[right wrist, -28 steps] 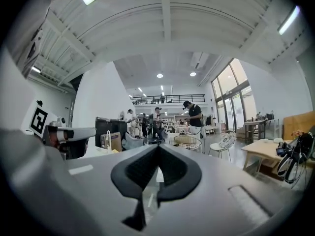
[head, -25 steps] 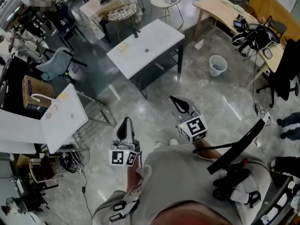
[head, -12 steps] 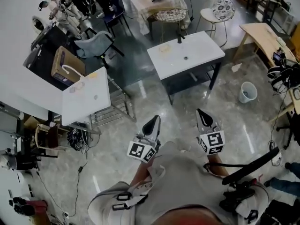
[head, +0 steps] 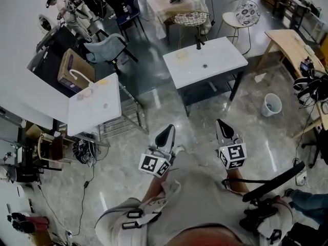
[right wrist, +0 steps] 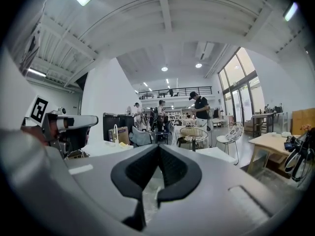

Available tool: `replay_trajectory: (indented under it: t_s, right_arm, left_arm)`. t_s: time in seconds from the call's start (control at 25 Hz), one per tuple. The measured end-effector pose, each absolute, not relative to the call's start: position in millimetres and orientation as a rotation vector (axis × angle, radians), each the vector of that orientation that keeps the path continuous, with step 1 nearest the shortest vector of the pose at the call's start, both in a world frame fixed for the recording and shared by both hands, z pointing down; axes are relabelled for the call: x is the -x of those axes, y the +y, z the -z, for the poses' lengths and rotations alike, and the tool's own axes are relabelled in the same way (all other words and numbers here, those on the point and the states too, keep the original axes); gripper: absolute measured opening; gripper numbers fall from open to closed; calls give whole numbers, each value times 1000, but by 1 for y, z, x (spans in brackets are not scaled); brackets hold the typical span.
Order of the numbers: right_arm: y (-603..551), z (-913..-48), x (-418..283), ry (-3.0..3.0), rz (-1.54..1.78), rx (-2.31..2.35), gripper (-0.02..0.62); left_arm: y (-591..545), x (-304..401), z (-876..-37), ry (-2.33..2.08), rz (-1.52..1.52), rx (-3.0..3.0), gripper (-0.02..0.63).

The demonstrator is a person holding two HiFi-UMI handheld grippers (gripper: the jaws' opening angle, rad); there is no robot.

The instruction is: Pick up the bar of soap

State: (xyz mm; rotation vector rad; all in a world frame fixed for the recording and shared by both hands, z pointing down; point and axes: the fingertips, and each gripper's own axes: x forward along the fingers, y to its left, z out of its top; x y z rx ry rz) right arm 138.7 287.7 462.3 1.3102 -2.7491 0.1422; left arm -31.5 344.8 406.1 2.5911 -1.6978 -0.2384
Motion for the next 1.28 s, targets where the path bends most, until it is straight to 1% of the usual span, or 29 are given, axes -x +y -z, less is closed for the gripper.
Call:
replay_trajectory:
  t_s: [0.28, 0.72, 1.28]
  right_arm:
    - [273, -461, -126, -2774, -129, -1268, 2]
    - [216, -449, -94, -2797, -86, -1266, 2]
    - [165, -451, -33, -2738, -86, -1269, 2]
  left_arm:
    - [324, 39, -412, -1693, 238, -2606, -7]
    - [262, 58, -415, -1655, 241, -2626, -6]
    - [192, 108, -426, -1562, 262, -2648, -7]
